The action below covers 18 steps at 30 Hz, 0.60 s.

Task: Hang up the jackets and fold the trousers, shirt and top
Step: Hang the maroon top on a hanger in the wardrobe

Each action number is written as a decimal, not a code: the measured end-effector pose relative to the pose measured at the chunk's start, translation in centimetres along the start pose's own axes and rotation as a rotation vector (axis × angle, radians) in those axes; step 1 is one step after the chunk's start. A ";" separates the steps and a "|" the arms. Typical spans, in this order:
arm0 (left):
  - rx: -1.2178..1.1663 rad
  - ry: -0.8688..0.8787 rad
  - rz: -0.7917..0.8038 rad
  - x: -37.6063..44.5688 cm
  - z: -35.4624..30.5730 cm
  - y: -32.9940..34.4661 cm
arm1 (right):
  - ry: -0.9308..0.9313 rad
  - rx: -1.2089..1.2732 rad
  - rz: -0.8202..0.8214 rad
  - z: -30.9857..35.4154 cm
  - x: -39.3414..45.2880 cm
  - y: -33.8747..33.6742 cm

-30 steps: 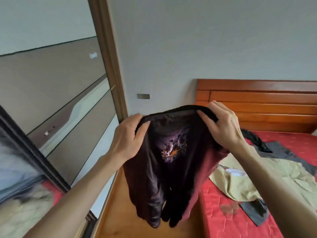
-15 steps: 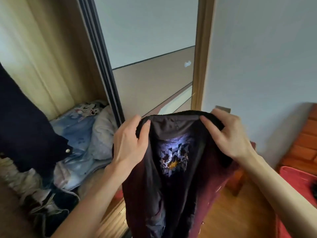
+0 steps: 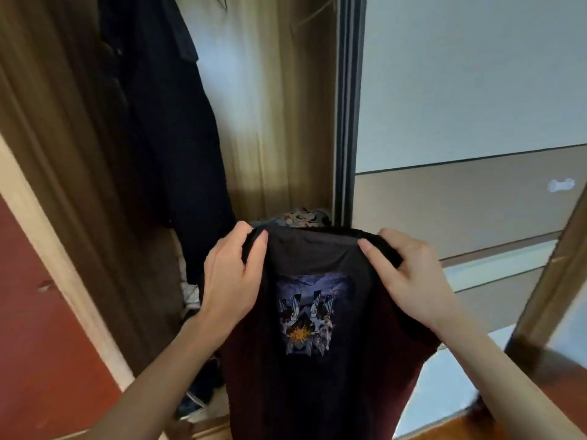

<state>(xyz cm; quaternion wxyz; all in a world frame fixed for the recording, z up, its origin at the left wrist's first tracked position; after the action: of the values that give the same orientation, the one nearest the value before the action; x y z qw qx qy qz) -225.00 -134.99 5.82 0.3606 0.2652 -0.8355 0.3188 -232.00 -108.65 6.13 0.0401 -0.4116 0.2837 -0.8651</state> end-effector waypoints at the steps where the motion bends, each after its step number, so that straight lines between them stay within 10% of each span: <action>1: 0.022 0.004 -0.020 0.5 0.2 -0.7 | -0.023 0.032 0.014 0.1 1.0 0.7; 18: 0.284 0.071 -0.168 11.8 3.3 -9.1 | -0.146 0.213 0.197 2.0 16.7 10.3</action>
<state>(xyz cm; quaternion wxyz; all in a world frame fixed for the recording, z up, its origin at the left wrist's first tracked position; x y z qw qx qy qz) -227.40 -145.86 16.20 0.3743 0.3708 -0.7438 0.4114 -243.25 -123.24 13.24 0.1885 -0.4370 0.2258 -0.8500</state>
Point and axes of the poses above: each hand's wrist, its own x-axis towards the middle knuckle, its own y-axis out of the palm, z = x × y, the point moved 4 cm from there along x, towards the middle knuckle, and after that the axes turned 4 degrees about -x, right-handed, at the moved point
